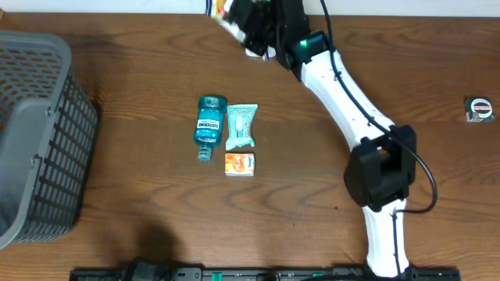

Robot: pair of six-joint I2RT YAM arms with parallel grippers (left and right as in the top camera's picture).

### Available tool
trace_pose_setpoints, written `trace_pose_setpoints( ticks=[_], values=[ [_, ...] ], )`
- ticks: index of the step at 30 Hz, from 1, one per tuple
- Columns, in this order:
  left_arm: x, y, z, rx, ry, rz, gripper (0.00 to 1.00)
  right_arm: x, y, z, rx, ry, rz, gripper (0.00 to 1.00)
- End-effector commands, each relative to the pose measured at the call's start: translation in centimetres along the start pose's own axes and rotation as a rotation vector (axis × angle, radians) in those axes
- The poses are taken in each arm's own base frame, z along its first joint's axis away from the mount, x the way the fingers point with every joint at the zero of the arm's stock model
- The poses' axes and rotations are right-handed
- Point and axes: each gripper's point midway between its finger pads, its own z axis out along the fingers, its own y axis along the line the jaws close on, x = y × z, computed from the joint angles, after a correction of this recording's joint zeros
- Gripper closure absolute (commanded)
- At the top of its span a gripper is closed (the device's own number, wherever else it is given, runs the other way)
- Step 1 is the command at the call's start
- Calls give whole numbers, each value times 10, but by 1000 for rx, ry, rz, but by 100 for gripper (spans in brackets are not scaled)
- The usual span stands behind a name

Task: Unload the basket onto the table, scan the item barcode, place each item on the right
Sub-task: 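Lift the snack bag and hold it up to the scanner, then carry the snack bag to the right and drop it on the table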

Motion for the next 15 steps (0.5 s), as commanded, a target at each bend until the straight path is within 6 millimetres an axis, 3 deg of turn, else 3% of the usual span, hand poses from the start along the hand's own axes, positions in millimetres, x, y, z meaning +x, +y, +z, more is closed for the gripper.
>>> trace_pose_setpoints(
  ticks=[1, 5, 9, 12, 15],
  values=[
    [16, 5, 0, -21, 68, 56, 2, 25, -33, 33, 196, 21, 22, 99],
    [16, 5, 0, -21, 68, 56, 2, 29, -37, 53, 243, -36, 20, 99],
    [16, 5, 0, -21, 68, 56, 2, 48, -44, 68, 314, -15, 26, 99],
    [16, 5, 0, -21, 68, 56, 2, 53, -47, 69, 340, 3, 30, 99],
    [16, 5, 0, -21, 68, 56, 2, 52, -63, 61, 415, 43, 37, 99]
  ],
)
